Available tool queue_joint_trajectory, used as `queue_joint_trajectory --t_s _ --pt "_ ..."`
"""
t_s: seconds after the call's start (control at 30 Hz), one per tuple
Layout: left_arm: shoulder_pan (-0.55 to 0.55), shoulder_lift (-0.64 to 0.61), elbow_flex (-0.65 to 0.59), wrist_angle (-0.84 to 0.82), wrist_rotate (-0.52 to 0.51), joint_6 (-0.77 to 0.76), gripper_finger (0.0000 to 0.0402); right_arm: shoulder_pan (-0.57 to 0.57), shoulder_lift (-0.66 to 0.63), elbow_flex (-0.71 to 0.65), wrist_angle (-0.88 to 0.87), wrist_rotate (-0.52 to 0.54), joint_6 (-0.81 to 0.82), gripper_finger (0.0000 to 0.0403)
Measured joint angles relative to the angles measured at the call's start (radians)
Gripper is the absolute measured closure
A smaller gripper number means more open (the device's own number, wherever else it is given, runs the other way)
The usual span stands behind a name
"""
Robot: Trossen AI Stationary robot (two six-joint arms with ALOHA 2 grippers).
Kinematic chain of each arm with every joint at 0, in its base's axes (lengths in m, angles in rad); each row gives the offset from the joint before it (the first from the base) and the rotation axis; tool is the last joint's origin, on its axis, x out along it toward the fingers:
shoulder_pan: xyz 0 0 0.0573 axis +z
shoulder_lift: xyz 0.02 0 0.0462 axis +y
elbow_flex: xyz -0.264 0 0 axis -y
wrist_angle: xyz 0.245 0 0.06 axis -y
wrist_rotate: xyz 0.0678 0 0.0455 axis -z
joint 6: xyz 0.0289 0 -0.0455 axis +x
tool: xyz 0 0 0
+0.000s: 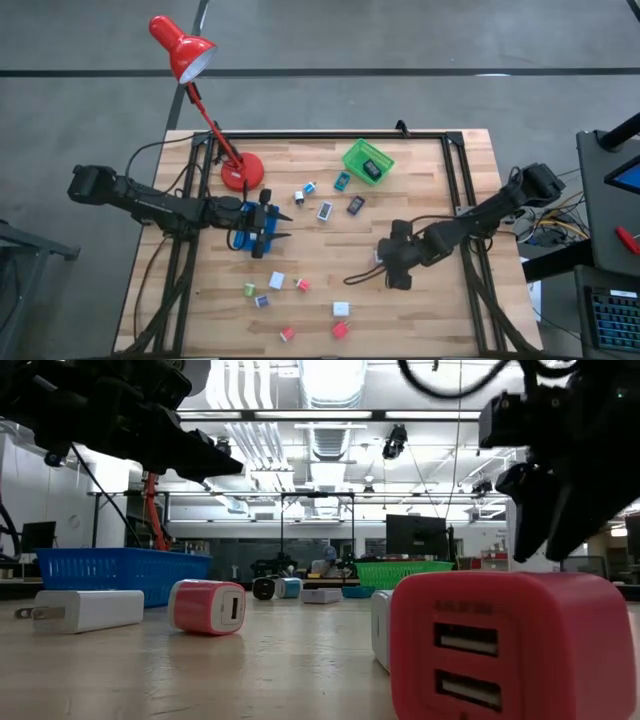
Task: Pick & Place Office items
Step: Put the bottom white digital clock into the green basket
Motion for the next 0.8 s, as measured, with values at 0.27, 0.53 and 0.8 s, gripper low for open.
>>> queue_joint_trajectory --t_s 0.27,0.53,0.8 --pt "0.000 0.000 0.000 0.000 0.000 0.003 0.0207 -0.007 0.105 0.050 -0.039 -0.048 -0.030 0.0142" --pt "0.000 0.000 0.000 0.000 0.000 0.003 0.0207 -0.032 0.175 0.083 -0.058 -0.051 -0.081 0.0142" --pt "0.000 0.000 0.000 0.000 0.000 0.003 0.0207 -0.053 0.215 0.090 -0.049 -0.081 -0.112 0.0142"
